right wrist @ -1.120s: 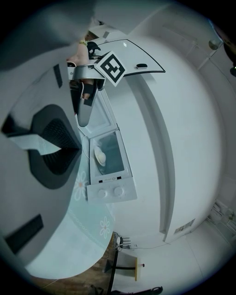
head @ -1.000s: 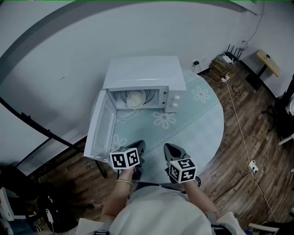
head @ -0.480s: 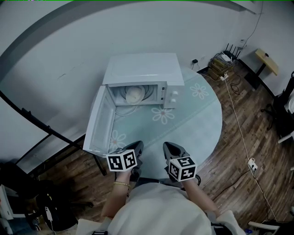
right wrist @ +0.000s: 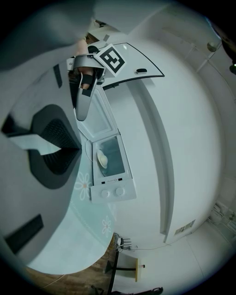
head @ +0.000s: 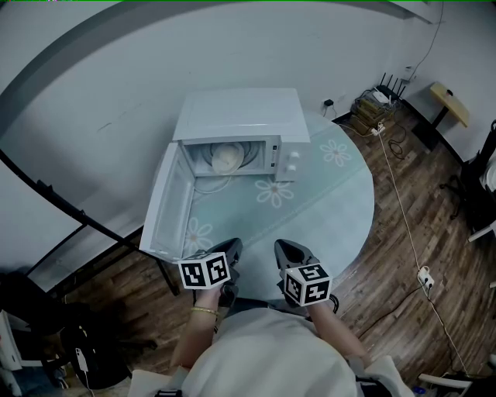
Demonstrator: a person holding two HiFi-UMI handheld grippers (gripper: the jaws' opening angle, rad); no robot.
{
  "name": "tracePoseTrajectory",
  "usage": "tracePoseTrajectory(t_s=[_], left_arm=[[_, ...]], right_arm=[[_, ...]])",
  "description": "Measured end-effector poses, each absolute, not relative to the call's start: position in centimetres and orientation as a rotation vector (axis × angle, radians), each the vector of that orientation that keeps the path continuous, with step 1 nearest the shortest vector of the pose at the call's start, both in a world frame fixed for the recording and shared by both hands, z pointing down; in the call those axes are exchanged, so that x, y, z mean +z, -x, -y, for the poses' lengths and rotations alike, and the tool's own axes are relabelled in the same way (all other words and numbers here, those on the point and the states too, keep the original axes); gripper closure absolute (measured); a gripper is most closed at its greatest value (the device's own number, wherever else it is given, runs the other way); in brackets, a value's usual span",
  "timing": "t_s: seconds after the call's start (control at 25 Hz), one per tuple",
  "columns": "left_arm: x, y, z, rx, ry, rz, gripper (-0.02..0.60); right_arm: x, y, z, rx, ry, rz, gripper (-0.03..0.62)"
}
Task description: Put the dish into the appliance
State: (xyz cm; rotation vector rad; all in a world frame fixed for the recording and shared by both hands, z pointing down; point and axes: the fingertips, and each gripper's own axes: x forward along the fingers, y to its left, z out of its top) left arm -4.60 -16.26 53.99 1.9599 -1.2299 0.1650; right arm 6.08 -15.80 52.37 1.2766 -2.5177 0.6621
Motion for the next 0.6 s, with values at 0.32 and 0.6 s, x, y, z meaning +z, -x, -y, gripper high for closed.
tracePoseTrajectory(t_s=[0.32,0.6], left_arm=[[53.96,4.13,16.36,0.167,-1.965,1.219,0.572],[54.12,3.89,16.23,0.169,-1.969,1.204,0.572]], right_arm=[[52.23,-6.29,15.79,0.665,-1.284,2.518,0.589],[52.36,-6.16,15.62,0.67,-1.279,2.516,0.589]])
